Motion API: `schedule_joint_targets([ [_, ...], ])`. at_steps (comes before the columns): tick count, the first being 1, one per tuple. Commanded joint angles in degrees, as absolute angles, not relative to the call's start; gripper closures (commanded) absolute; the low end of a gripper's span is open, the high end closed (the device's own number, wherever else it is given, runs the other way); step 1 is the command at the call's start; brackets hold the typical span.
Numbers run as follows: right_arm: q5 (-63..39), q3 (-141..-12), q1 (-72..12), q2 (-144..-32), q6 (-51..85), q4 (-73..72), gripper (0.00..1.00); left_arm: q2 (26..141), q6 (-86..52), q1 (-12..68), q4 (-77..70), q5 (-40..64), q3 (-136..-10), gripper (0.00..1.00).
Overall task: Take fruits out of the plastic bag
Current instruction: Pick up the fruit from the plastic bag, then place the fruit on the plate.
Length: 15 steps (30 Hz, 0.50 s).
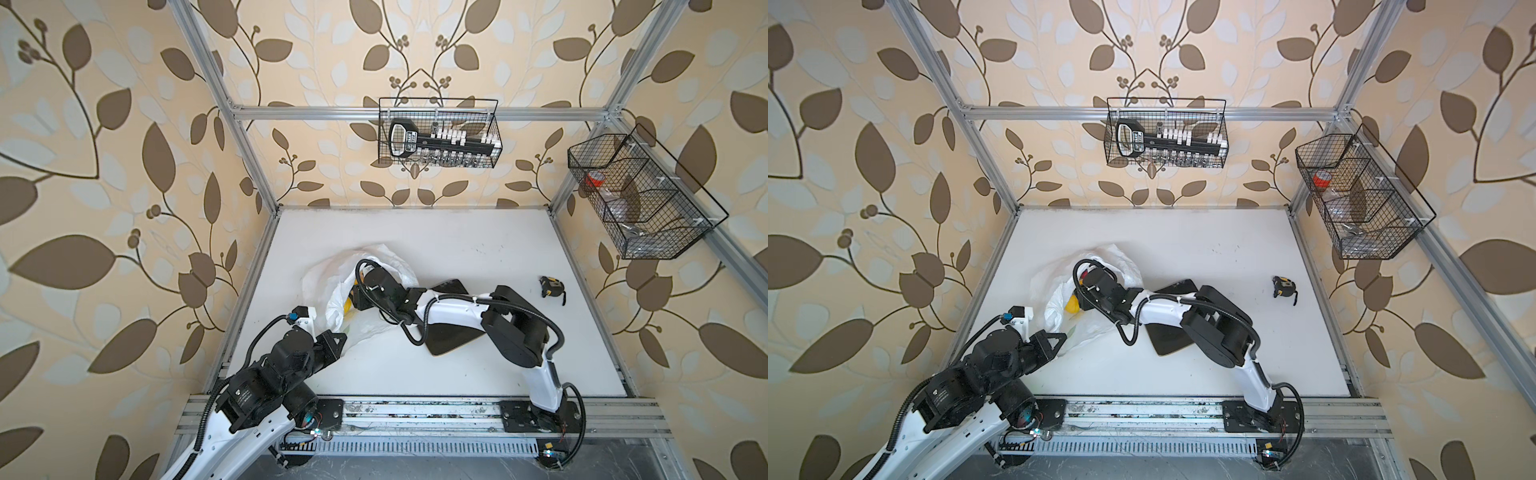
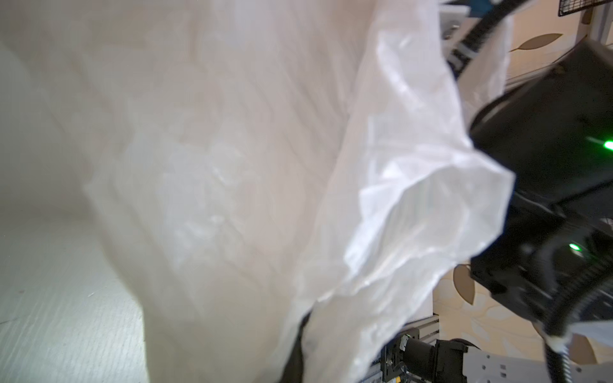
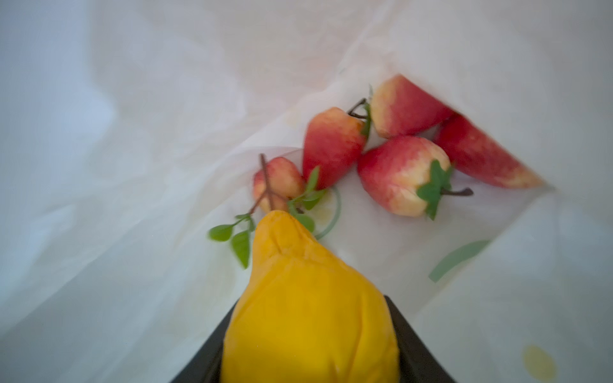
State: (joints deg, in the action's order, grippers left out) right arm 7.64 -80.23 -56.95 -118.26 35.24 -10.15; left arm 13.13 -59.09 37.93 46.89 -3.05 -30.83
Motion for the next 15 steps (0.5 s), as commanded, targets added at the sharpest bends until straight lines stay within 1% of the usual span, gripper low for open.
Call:
schedule_joint_targets([
  [1,-0.46,-75.34,-57.35,-113.48,31.16,-12.23,0.73,13.63,-61.35,38.26,42.81,-7.18,-30.98,1.0],
  [8,-10.25,-66.29,-57.39,-104.19,25.3,-8.38,0.73,18.23,-59.87,38.25,37.54,-7.56,-32.02,1.0],
  [11,-13.61,-65.22,-57.39,-101.55,21.23,-3.17,0.71,19.78,-59.29,38.3,35.75,-7.43,-32.51,1.0],
  [15,-10.73,-64.0,-57.39,-99.54,16.03,2.68,0.71,21.22,-58.3,38.28,34.29,-7.59,-33.47,1.0],
])
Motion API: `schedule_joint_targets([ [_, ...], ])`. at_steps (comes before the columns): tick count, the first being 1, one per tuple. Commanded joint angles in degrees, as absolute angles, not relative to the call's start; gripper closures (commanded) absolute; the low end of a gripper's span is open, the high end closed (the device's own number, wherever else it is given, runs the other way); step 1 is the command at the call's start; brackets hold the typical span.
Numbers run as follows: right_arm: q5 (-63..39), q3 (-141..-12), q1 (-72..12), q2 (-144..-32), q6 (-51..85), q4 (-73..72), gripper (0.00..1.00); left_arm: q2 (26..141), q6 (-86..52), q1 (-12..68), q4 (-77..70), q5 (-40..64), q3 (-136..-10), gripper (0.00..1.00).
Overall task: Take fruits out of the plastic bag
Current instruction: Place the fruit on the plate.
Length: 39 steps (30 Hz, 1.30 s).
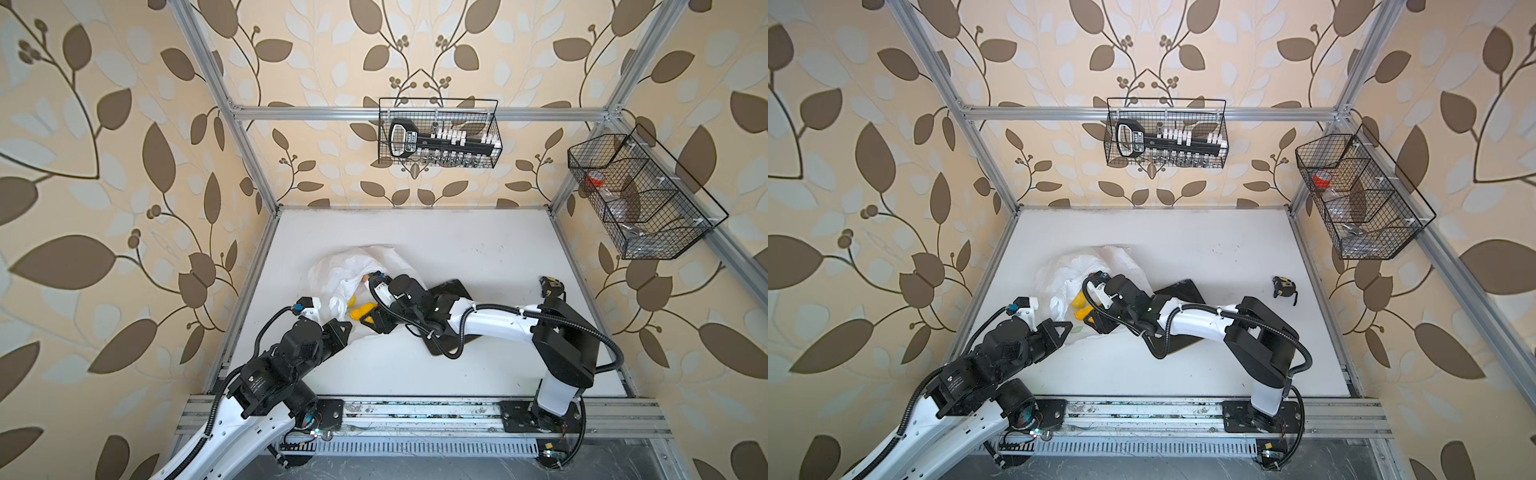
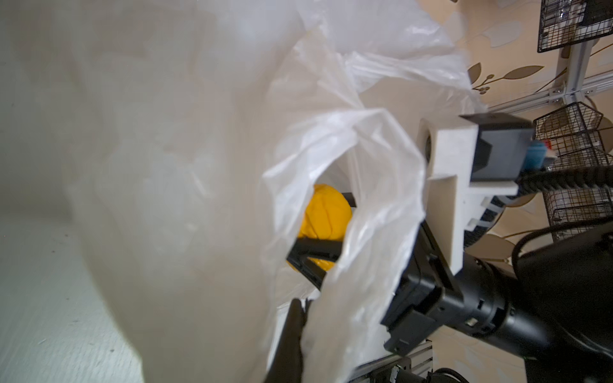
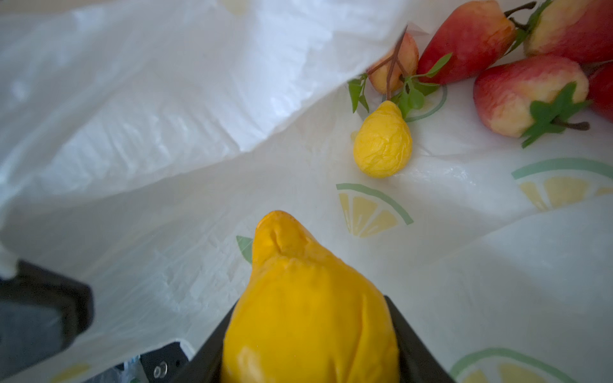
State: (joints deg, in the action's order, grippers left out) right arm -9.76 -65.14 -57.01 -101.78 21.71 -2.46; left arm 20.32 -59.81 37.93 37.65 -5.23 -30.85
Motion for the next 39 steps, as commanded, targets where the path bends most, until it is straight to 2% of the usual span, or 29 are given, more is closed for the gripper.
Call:
schedule_joint_targets([
  [1,-10.2,-63.45,-57.39,-98.96,14.63,3.24,0.71,21.44,-58.27,38.28,34.33,-7.93,-33.78,1.0],
  [8,-16.35,-60.26,-57.9,-88.33,9.5,4.22,0.71,23.39,-59.33,38.31,33.85,-9.78,-34.07,1.0],
  [15,-18.32,-52.04,-57.9,-71.65,13.32,3.95,0.71,25.22,-58.67,38.29,31.94,-8.02,-33.47,1.0],
  [21,-9.45,-45.29,-54.99,-57.86,21.47,6.02,0.7,26.64,-57.77,38.29,30.51,-6.27,-33.16,1.0],
  [25,6.64,-39.0,-47.96,-51.47,30.86,9.86,0.67,26.92,-57.13,38.31,30.51,-5.4,-33.41,1.0],
  [27,10.54,-35.47,-43.05,-50.58,34.6,11.13,0.67,26.82,-56.87,38.3,30.63,-5.01,-33.53,1.0],
  [32,8.7,-30.84,-33.76,-54.85,36.5,5.84,0.67,26.76,-56.17,38.28,31.1,-3.99,-33.92,1.0],
  [39,7.46,-31.52,-31.76,-70.43,34.04,-3.08,0.66,26.63,-55.32,38.24,32.17,-2.87,-34.98,1.0],
])
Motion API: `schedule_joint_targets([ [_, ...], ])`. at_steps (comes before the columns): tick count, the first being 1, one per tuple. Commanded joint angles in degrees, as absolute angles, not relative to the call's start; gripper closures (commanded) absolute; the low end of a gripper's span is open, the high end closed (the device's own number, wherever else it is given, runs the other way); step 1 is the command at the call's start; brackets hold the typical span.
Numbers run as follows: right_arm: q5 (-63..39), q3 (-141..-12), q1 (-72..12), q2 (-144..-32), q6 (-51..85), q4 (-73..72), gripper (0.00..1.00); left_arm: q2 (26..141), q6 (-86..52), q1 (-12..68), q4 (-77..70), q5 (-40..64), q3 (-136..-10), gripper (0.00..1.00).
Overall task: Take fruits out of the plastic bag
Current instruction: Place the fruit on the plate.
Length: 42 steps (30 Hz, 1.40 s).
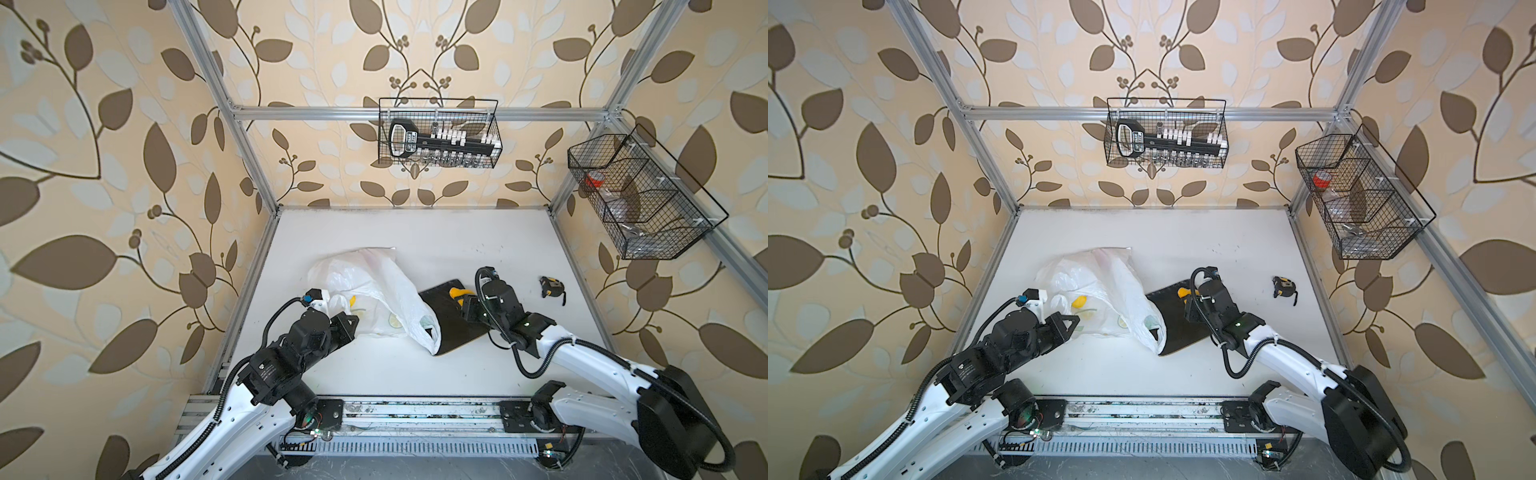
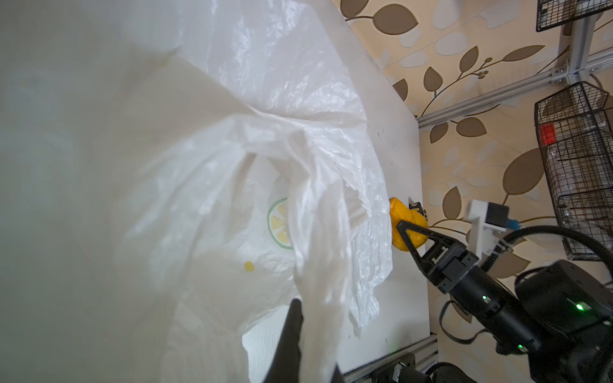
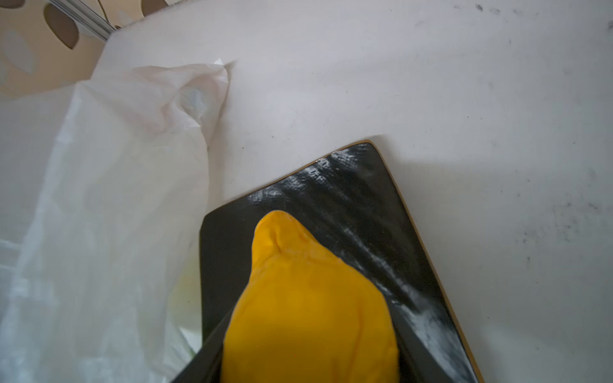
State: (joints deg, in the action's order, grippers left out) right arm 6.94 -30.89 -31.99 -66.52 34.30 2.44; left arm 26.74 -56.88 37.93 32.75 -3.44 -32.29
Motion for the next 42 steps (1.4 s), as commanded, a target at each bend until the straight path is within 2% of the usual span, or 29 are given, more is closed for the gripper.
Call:
schedule_joint_targets([
  [1,7.91,-31.64,-31.73,-72.13,33.7,-3.99,0.66,26.55,-55.29,38.25,32.28,-2.76,-34.98,1.0],
  [7,8.53,-32.37,-31.03,-79.44,32.46,-7.55,0.61,26.46,-55.02,38.29,32.57,-2.11,-35.33,1.0],
  [14,10.05,-32.43,-30.96,-77.83,31.8,-5.51,0.27,26.83,-54.59,38.29,32.7,-1.83,-35.51,1.0],
  [17,10.96,-32.81,-30.86,-73.98,30.47,-2.47,0.21,26.73,-54.41,38.26,33.15,-1.85,-35.51,1.0],
  [20,11.18,-34.08,-30.87,-68.97,29.0,1.99,0.2,26.56,-54.4,38.3,33.62,-1.85,-35.39,1.0],
  [24,6.23,-35.67,-33.48,-60.84,25.66,5.51,0.19,26.21,-54.66,38.3,34.47,-2.1,-35.18,1.0],
  [28,3.69,-36.73,-44.52,-56.85,24.17,6.17,0.19,25.93,-55.1,38.22,35.32,-2.57,-34.99,1.0],
  [32,11.13,-38.82,-57.0,-59.77,24.09,7.78,0.19,25.76,-55.7,38.31,35.51,-2.83,-34.63,1.0],
  [35,16.05,-40.12,-61.14,-64.88,24.6,7.64,0.19,25.81,-55.96,38.32,35.68,-2.9,-34.79,0.82],
  [39,18.21,-41.78,-62.31,-71.12,25.94,7.39,0.22,25.84,-55.73,38.28,38.2,-3.58,-36.09,0.69],
  [42,18.07,-42.44,-62.39,-74.64,26.86,5.66,0.3,26.01,-55.72,38.28,41.14,-4.87,-37.25,0.61],
])
